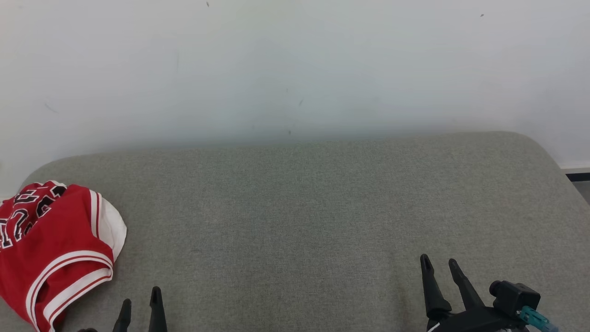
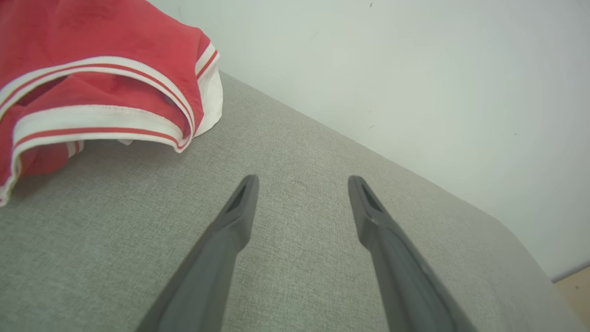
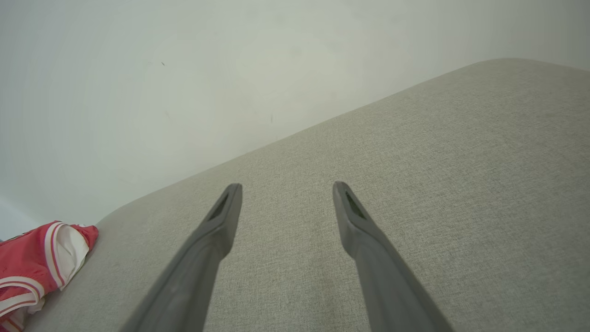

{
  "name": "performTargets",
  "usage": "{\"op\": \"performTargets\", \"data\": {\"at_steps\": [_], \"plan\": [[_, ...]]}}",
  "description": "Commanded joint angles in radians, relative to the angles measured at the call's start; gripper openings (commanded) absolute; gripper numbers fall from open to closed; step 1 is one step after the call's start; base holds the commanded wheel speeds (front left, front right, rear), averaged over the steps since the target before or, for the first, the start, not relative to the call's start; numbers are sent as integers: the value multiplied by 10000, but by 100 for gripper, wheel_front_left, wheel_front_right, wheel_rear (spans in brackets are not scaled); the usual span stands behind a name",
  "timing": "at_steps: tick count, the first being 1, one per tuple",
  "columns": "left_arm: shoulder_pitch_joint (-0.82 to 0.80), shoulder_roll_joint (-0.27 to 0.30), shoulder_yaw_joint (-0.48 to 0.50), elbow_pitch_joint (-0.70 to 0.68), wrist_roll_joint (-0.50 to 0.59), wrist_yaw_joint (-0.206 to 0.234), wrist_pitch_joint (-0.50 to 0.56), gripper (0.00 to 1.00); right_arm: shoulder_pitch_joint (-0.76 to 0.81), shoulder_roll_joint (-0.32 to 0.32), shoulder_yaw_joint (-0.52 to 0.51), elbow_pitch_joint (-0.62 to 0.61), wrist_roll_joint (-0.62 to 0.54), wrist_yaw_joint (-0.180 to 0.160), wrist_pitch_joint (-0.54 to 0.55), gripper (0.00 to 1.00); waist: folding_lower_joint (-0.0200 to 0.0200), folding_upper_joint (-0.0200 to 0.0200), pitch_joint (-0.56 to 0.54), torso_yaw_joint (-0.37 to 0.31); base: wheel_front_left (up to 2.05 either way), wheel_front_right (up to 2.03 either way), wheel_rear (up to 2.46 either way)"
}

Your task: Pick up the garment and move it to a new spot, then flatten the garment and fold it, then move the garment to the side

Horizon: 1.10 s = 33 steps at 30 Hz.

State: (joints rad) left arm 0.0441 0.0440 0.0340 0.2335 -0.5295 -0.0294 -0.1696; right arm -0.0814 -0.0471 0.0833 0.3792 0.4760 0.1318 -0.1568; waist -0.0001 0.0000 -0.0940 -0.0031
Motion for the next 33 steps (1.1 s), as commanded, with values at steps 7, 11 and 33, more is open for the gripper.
{"op": "performTargets", "data": {"at_steps": [7,11,33], "plan": [[103,67,-68,-84,885,25,-253,100,-5,-43,70,36,-783,-14,-228,100,1,0,-85,2,0,0,0],[150,68,-92,-36,1306,-3,-344,100,-16,-43,131,65,-1102,-15,-314,100,1,0,-131,-9,0,0,0],[237,81,-267,341,2769,-32,-788,100,28,-46,439,373,-2707,-19,-705,100,1,0,-398,-42,0,0,0]]}}
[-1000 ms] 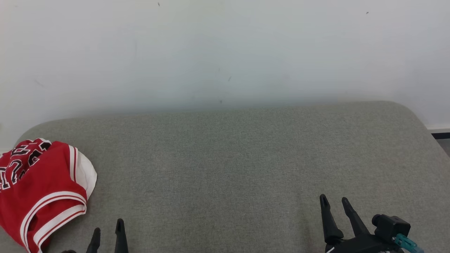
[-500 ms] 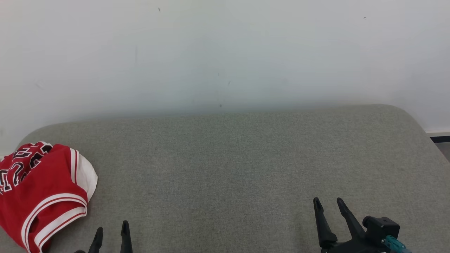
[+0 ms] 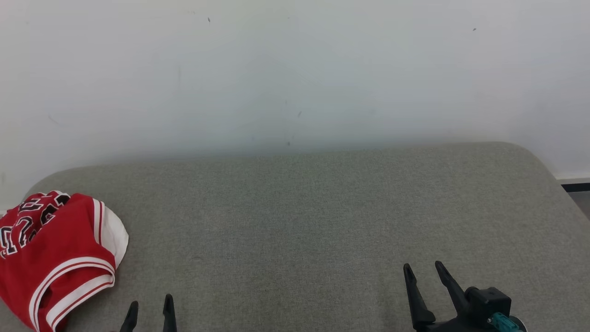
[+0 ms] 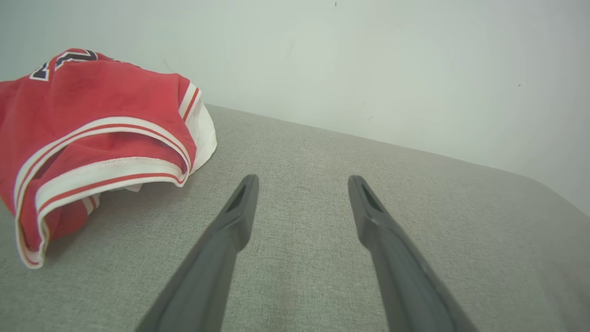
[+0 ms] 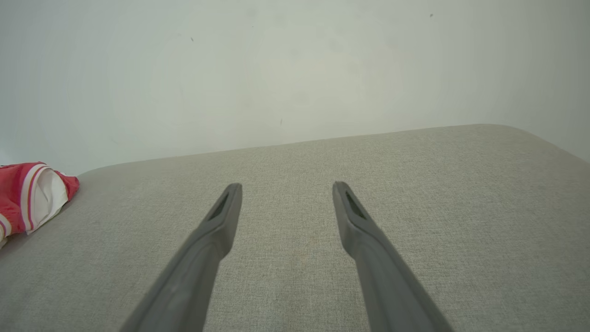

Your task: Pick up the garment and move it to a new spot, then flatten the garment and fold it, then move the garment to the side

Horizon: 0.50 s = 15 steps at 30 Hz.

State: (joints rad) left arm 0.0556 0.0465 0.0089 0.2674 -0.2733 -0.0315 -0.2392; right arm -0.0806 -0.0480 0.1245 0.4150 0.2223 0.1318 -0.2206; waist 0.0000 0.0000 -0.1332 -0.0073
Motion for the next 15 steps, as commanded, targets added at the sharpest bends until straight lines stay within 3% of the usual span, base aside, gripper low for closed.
{"op": "performTargets", "data": {"at_steps": [1,15], "plan": [[123,57,-17,29,233,-10,-106,100,23,-36,39,25,-237,-19,-90,100,0,0,-16,1,0,0,0],[141,63,-45,105,394,130,-266,100,97,-37,133,117,-819,-21,-250,100,0,0,-114,30,0,0,0]]}}
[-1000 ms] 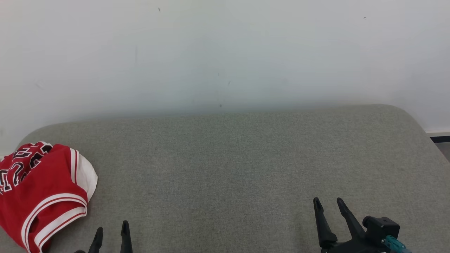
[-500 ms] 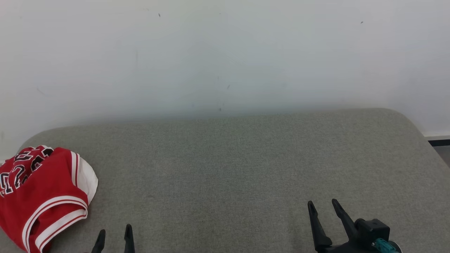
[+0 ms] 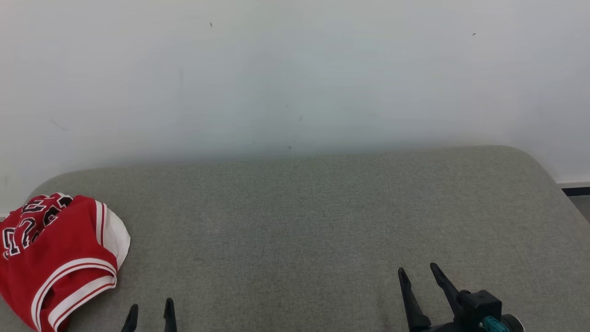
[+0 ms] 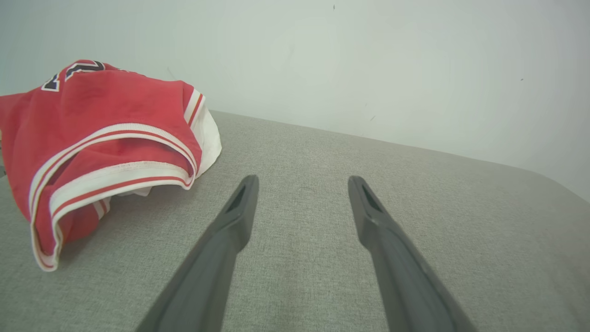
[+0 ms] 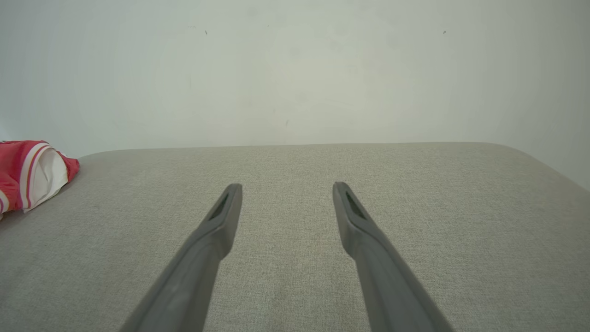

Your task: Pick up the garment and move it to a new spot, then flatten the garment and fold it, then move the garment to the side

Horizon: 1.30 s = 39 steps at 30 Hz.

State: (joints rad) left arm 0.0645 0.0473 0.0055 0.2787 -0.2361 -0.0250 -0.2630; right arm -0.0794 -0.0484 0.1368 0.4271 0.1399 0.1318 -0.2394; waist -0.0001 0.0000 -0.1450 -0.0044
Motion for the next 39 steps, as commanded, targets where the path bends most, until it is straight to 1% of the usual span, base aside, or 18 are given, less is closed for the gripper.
{"op": "performTargets", "data": {"at_steps": [1,9,13,16,20,21,23,32,33,39], "plan": [[54,55,-10,-5,3,63,-28,100,90,-33,9,-2,11,-21,-64,100,1,0,6,0,0,0,0],[67,54,-28,26,-92,60,-28,100,126,-32,-11,22,63,-21,-73,100,1,0,27,41,0,0,0],[17,56,66,24,-87,53,-20,100,201,-29,-76,0,46,-21,-82,100,1,0,50,316,0,0,0],[10,56,173,-39,-47,12,-20,100,253,-29,-133,-18,82,-21,-85,100,1,0,90,732,0,0,0],[108,88,394,-170,-32,-61,-19,100,352,-29,-136,-21,188,-21,-125,100,1,0,143,1511,0,0,0],[151,136,493,-207,-22,-81,-20,100,397,-26,-135,-23,235,-21,-149,100,1,0,154,1960,0,0,0],[206,194,630,-292,-1,-91,-20,100,413,-27,-124,-12,312,-21,-167,100,1,0,152,2402,0,0,0],[509,355,958,-682,191,100,-18,100,302,-27,191,80,715,-21,-249,100,1,0,98,4193,0,0,0],[509,355,958,-682,191,100,-18,100,302,-27,191,80,715,-21,-249,100,1,0,98,4193,0,0,0],[741,275,1316,-1211,-32,436,-18,100,-239,-27,669,116,673,-21,-257,100,1,0,524,4659,0,0,0]]}}
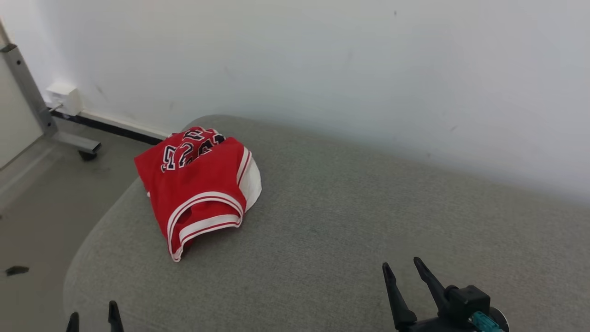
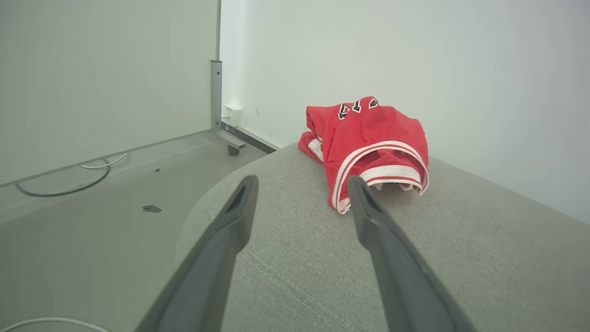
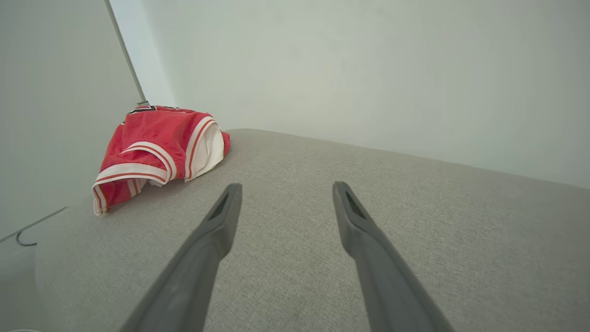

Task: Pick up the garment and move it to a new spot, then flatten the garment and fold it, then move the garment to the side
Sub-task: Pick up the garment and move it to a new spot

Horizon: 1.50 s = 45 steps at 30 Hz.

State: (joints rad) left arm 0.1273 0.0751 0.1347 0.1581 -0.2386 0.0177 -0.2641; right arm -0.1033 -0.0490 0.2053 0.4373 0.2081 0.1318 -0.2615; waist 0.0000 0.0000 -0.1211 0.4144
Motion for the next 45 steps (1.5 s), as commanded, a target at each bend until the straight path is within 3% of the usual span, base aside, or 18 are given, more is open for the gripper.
{"op": "performTargets", "data": {"at_steps": [1,19,23,28,39,45], "plan": [[145,-13,88,-106,-55,63,-7,100,-110,-23,56,49,-1,-21,-37,100,0,0,335,518,0,0,0],[585,-129,423,-938,-218,583,6,100,-672,-25,520,368,151,-21,-49,100,0,0,680,774,0,0,0],[307,54,283,-815,-283,426,281,100,-535,-22,370,316,109,-21,-50,100,0,0,691,779,0,0,0],[-908,671,9,-354,-291,19,1133,100,-297,-23,70,107,-61,-21,-36,100,0,0,783,821,0,0,0],[-4662,1875,23,1535,-692,-600,2182,100,-1397,-34,515,-607,-807,-21,218,100,0,0,3163,-769,0,0,0],[-6433,2310,357,2912,-1630,-979,3054,100,-1883,-34,815,-938,-1039,-21,300,100,0,0,4245,-1748,0,0,0]]}}
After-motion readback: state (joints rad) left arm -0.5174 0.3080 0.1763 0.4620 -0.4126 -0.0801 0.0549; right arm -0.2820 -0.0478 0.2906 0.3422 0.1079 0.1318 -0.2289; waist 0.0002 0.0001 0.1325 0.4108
